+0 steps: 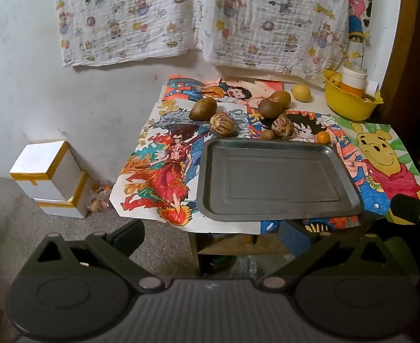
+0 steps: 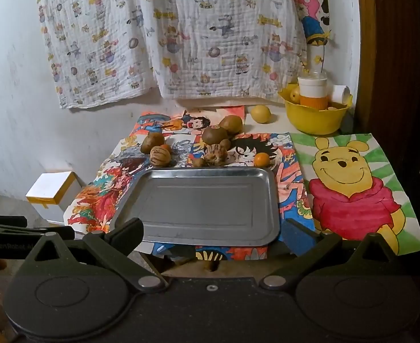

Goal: Organize fruits
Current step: 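Raise both tools and move them toward the fruits behind the metal tray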

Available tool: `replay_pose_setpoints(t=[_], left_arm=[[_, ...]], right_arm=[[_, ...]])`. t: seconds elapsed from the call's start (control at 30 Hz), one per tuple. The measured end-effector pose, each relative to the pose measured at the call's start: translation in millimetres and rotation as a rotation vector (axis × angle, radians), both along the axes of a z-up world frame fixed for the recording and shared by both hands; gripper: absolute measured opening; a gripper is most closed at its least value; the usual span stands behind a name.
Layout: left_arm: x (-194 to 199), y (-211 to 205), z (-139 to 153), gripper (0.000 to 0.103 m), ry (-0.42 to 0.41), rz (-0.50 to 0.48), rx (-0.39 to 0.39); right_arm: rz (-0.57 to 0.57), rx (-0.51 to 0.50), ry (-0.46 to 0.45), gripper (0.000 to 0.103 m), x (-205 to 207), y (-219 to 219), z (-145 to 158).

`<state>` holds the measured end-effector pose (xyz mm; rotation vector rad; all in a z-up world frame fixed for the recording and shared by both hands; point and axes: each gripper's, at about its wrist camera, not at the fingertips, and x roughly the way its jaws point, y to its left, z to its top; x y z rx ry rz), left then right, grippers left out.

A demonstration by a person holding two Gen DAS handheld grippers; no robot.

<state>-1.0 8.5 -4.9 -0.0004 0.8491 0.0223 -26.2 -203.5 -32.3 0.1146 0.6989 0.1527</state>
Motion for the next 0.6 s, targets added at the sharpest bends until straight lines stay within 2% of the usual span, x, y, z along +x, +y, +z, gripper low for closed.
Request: replay_pose_setpoints(t=[0.6], left_arm=[[2.1, -3.6, -4.3, 0.102, 0.016, 0.014, 0.002]], right_arm=[[-0.001, -0.006, -0.003, 0.103, -1.2, -1.7, -1.7]])
